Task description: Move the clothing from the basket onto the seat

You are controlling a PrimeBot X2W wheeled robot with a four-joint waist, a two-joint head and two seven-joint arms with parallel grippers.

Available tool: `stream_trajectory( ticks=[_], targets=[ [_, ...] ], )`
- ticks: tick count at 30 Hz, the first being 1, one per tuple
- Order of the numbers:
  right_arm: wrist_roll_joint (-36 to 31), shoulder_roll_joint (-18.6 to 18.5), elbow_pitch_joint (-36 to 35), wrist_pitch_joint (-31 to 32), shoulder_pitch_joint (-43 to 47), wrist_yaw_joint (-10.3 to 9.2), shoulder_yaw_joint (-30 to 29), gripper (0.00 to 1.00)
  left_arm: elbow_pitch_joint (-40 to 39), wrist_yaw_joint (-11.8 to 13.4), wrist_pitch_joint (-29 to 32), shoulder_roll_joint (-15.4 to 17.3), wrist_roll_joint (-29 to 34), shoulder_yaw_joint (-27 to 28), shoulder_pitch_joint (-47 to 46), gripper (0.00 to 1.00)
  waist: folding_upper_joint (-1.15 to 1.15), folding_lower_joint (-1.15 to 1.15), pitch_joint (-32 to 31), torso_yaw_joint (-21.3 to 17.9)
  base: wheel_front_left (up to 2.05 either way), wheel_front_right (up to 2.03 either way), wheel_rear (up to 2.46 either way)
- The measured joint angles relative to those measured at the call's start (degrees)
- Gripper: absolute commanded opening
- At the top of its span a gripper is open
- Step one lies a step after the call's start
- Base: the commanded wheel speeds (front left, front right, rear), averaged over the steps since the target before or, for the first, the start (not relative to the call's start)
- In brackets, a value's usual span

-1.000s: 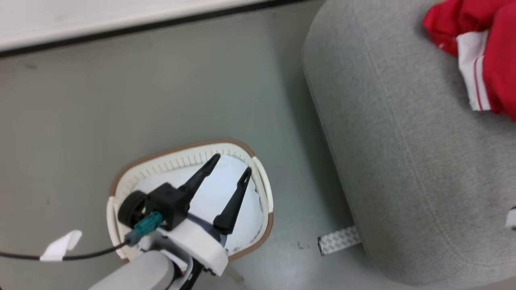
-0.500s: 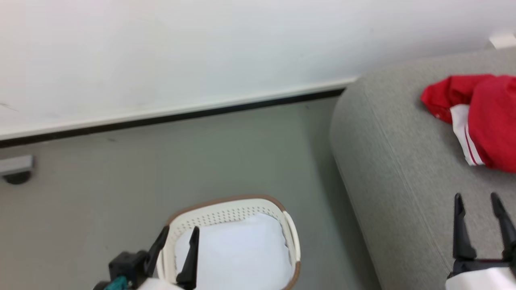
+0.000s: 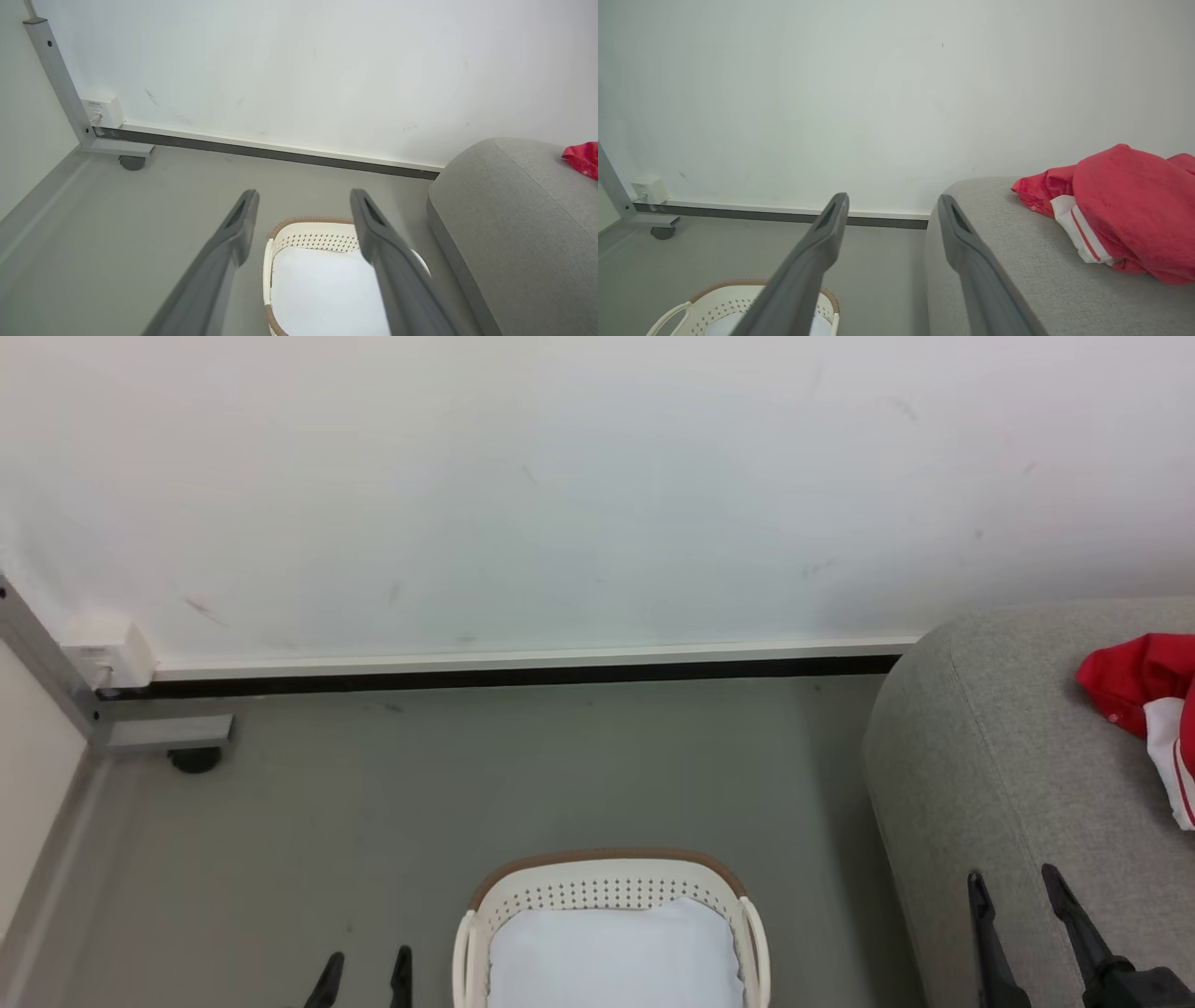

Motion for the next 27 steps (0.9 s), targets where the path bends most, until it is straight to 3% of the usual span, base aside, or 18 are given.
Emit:
stream_trajectory(
  ticks=[12,27],
  targets=[
    [0.0,0.0,1.9,0.0,0.8,0.00,0.5,1.00,2.2,-6.6,0.0,-5.4,7.4,6.9,1.3,1.00,0.00,0.01,-1.5,1.3,0.00,0.00,0.00],
    [-0.1,0.0,3.8,0.0,0.8,0.00,0.5,1.00,2.6,-11.2,0.0,-9.0,12.3,12.1,1.3,1.00,0.00,0.02,-1.8,0.9,0.00,0.00,0.00]
  ],
)
